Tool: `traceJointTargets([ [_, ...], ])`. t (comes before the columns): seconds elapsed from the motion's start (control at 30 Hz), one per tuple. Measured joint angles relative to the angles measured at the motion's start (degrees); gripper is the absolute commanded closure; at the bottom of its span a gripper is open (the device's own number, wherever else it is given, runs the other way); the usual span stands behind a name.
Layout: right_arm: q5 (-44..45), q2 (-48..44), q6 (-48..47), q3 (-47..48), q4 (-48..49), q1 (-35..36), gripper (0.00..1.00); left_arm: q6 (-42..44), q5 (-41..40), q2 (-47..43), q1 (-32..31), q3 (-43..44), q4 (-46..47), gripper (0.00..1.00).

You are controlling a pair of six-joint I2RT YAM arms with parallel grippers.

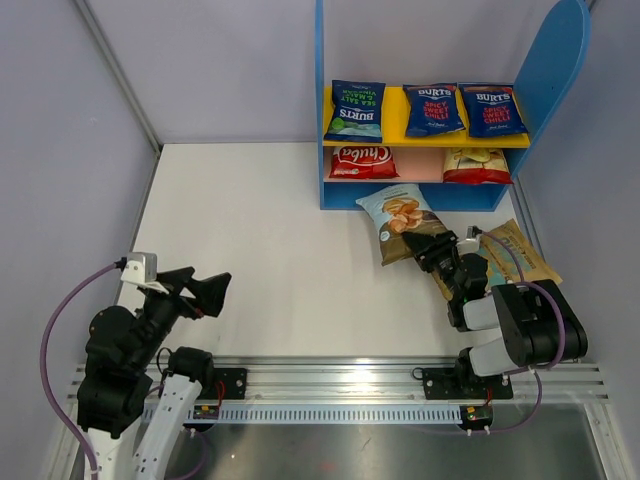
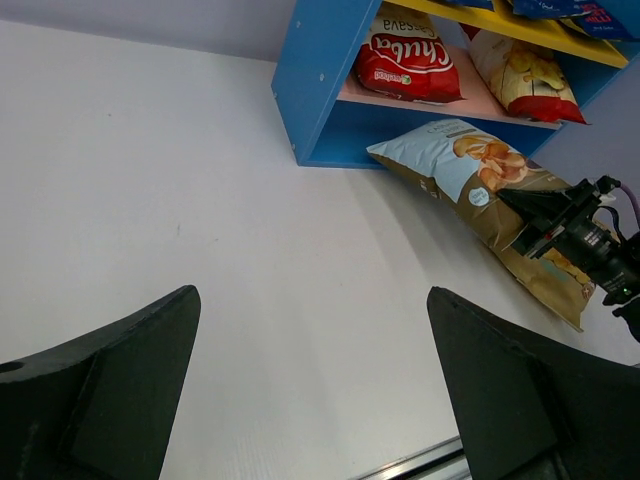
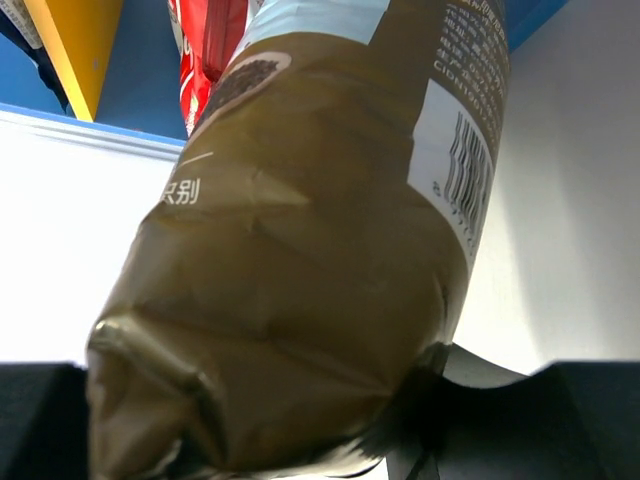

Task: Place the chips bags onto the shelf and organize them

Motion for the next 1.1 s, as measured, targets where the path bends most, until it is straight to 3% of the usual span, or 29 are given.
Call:
traceJointTargets([
  [0.53,-2.43,10.19,-3.41,6.88,-0.02,-0.28,0.65,2.56,7.52,-2.60,0.00,-0.98,1.31,0.01],
  [1.1,1.62,14.64,-0.83,10.62,0.76,-0.83,0.65,2.84,8.98,-3.32,0.00,-0.98,1.73,0.01],
])
